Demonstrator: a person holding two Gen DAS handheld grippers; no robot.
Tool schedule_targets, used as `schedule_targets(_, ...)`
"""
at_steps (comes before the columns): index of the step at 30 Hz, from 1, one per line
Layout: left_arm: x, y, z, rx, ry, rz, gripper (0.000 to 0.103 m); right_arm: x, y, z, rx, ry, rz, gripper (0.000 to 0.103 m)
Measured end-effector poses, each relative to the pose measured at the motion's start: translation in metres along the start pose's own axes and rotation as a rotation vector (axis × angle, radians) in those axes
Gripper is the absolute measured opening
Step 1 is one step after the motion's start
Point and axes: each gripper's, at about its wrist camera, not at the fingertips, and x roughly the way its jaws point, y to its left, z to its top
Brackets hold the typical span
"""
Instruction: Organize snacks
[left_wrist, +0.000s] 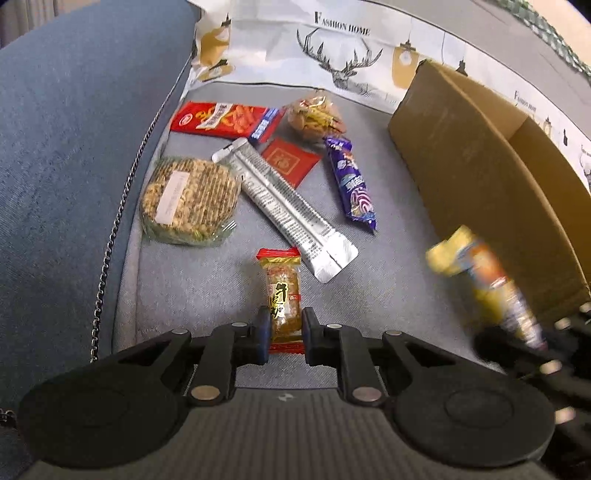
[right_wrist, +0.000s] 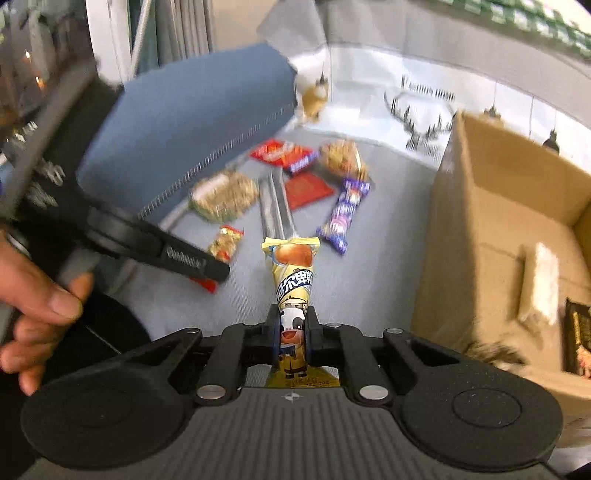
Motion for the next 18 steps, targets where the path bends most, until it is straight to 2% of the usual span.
schedule_targets(8,-0.005,-0.001,-0.001,0.0,-0.022,0.006,0.019,-0.057,-0.023,-0.003,0.054,-0.19,0.043,0.012)
schedule_targets(18,-0.005,-0.006,-0.002,0.015,-0.035,0.054,0.019,-0.099,-0.068,-0.014,0.12,-0.274,-0.001,0.012)
